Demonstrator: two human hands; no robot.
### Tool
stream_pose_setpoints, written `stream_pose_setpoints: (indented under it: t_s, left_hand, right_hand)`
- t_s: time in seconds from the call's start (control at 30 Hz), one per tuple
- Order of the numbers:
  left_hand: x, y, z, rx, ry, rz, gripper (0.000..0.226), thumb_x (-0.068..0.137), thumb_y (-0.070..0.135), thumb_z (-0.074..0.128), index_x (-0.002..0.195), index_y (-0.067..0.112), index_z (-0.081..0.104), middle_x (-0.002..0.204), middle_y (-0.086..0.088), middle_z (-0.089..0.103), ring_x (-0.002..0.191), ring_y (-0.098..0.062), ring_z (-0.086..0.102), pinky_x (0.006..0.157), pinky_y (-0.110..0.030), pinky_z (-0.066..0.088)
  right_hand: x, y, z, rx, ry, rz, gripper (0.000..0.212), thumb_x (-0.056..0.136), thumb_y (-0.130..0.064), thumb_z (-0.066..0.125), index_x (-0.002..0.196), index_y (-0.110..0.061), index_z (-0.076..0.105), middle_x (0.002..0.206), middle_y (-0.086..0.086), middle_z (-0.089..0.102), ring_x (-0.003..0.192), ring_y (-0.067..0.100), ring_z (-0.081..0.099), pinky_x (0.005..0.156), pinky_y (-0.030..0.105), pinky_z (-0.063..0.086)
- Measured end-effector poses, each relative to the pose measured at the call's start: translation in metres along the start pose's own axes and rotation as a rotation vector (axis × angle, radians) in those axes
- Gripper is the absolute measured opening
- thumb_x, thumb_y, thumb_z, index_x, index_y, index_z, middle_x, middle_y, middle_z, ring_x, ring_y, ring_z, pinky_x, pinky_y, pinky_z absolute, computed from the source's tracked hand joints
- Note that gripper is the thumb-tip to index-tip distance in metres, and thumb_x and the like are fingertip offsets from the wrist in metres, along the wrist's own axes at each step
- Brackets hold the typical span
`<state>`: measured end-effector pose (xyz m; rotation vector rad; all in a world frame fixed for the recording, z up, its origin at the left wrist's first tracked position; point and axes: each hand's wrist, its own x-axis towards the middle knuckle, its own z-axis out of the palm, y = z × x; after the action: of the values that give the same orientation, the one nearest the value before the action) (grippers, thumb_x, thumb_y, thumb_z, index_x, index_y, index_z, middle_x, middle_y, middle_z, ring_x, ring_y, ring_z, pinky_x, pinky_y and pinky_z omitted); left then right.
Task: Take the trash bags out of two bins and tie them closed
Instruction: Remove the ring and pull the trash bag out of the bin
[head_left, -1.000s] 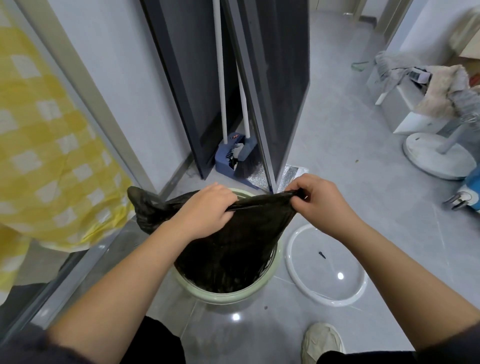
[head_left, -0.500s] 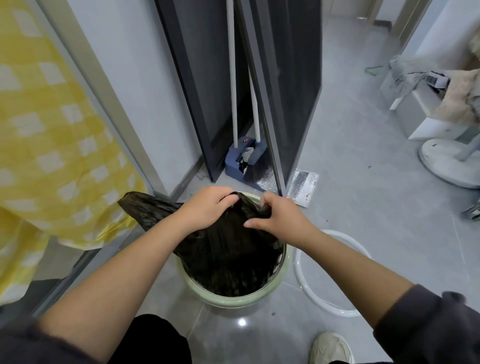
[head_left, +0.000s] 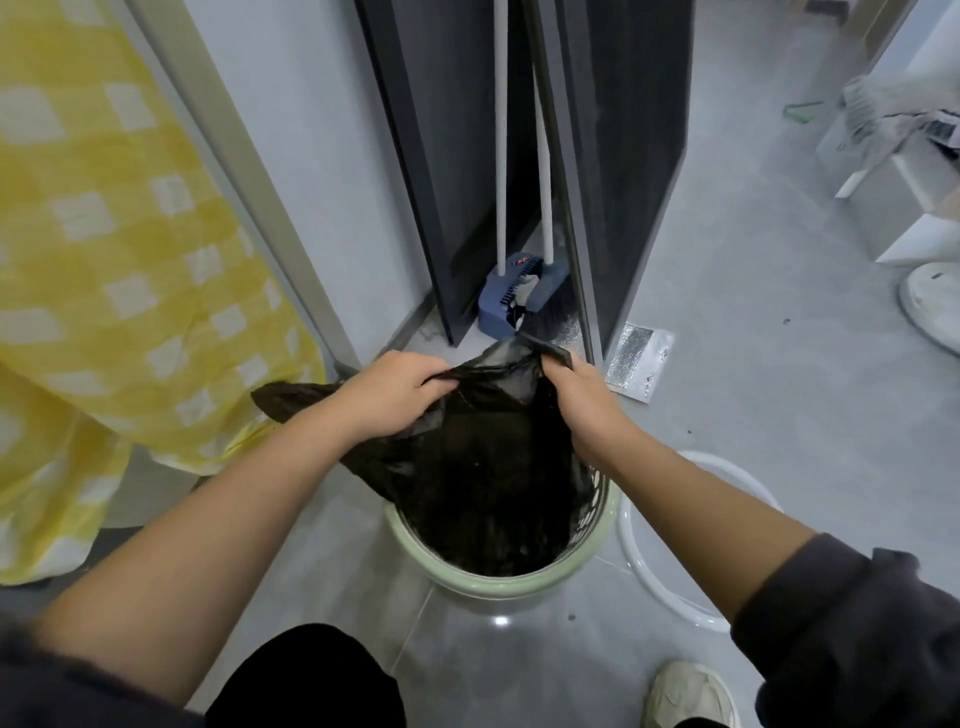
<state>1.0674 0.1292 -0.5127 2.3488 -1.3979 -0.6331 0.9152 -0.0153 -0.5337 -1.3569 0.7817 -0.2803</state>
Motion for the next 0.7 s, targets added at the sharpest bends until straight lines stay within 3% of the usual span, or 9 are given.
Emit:
stream_pose_setpoints:
  t_s: [0.07, 0.13, 0.23, 0.33, 0.43, 0.53, 0.6, 0.7]
  left_hand:
    - [0.003, 0.006, 0.007, -0.002, 0.041, 0.014, 0.03, 0.096, 0.032, 0.049, 0.066, 0.026, 0.05, 0.067, 0.007, 0.055, 0.071, -0.016, 0.055, 0.063, -0.035, 0.04]
    - [0.007, 0.009, 0.011, 0.034, 0.063, 0.022, 0.034, 0.095, 0.033, 0.051, 0.061, 0.028, 0.046, 0.064, 0.009, 0.052, 0.069, -0.015, 0.052, 0.064, -0.036, 0.041]
    - [0.014, 0.001, 0.009, 0.051, 0.059, -0.013, 0.035, 0.093, 0.035, 0.053, 0.059, 0.029, 0.047, 0.062, 0.007, 0.052, 0.068, -0.016, 0.051, 0.063, -0.036, 0.04]
    - [0.016, -0.008, 0.009, 0.078, 0.051, -0.005, 0.031, 0.09, 0.045, 0.051, 0.064, 0.028, 0.055, 0.066, 0.004, 0.057, 0.071, -0.017, 0.055, 0.065, -0.037, 0.045]
    - [0.014, -0.011, 0.005, 0.131, 0.002, 0.04, 0.035, 0.085, 0.062, 0.047, 0.063, 0.035, 0.051, 0.063, 0.009, 0.056, 0.066, -0.01, 0.054, 0.063, -0.036, 0.045]
    - [0.005, -0.019, -0.004, 0.26, -0.088, 0.047, 0.036, 0.078, 0.071, 0.05, 0.071, 0.036, 0.056, 0.065, 0.007, 0.061, 0.065, -0.008, 0.056, 0.059, -0.033, 0.046]
    - [0.0, -0.028, -0.011, 0.331, -0.099, 0.05, 0.032, 0.084, 0.06, 0.053, 0.076, 0.03, 0.06, 0.071, 0.005, 0.062, 0.069, -0.014, 0.057, 0.062, -0.034, 0.045]
    - [-0.002, -0.03, -0.016, 0.189, -0.071, 0.015, 0.026, 0.093, 0.036, 0.053, 0.072, 0.023, 0.056, 0.072, 0.003, 0.054, 0.073, -0.016, 0.053, 0.062, -0.029, 0.035]
  right_hand:
    - [0.0, 0.001, 0.013, -0.068, 0.002, 0.006, 0.024, 0.096, -0.022, 0.044, 0.084, -0.02, 0.064, 0.089, 0.0, 0.067, 0.091, 0.019, 0.063, 0.083, 0.033, 0.048]
    - [0.0, 0.004, 0.018, -0.24, -0.008, -0.101, 0.022, 0.095, -0.023, 0.041, 0.082, -0.019, 0.059, 0.085, -0.001, 0.061, 0.084, 0.014, 0.056, 0.076, 0.031, 0.042]
    - [0.0, 0.012, 0.012, -0.398, -0.131, -0.237, 0.017, 0.092, -0.038, 0.05, 0.089, -0.022, 0.053, 0.087, -0.005, 0.059, 0.086, 0.013, 0.056, 0.077, 0.032, 0.041]
    - [0.006, 0.02, 0.007, -0.62, -0.22, -0.356, 0.03, 0.085, -0.049, 0.06, 0.096, -0.022, 0.061, 0.089, -0.005, 0.067, 0.083, 0.01, 0.061, 0.078, 0.031, 0.046]
    - [0.015, 0.024, 0.008, -0.522, -0.171, -0.352, 0.037, 0.094, -0.041, 0.051, 0.087, -0.008, 0.066, 0.08, 0.006, 0.068, 0.072, 0.01, 0.056, 0.076, 0.036, 0.047]
    - [0.019, 0.023, 0.005, -0.36, -0.09, -0.213, 0.051, 0.095, -0.048, 0.044, 0.079, 0.0, 0.055, 0.074, 0.003, 0.053, 0.071, 0.012, 0.049, 0.07, 0.033, 0.04]
    - [0.018, 0.022, 0.005, -0.296, -0.058, -0.13, 0.051, 0.095, -0.049, 0.042, 0.082, -0.001, 0.052, 0.077, 0.003, 0.052, 0.074, 0.013, 0.051, 0.072, 0.033, 0.04]
    - [0.018, 0.019, 0.012, -0.22, -0.036, -0.08, 0.031, 0.098, -0.039, 0.043, 0.083, -0.015, 0.055, 0.079, -0.002, 0.059, 0.075, 0.009, 0.056, 0.072, 0.027, 0.043]
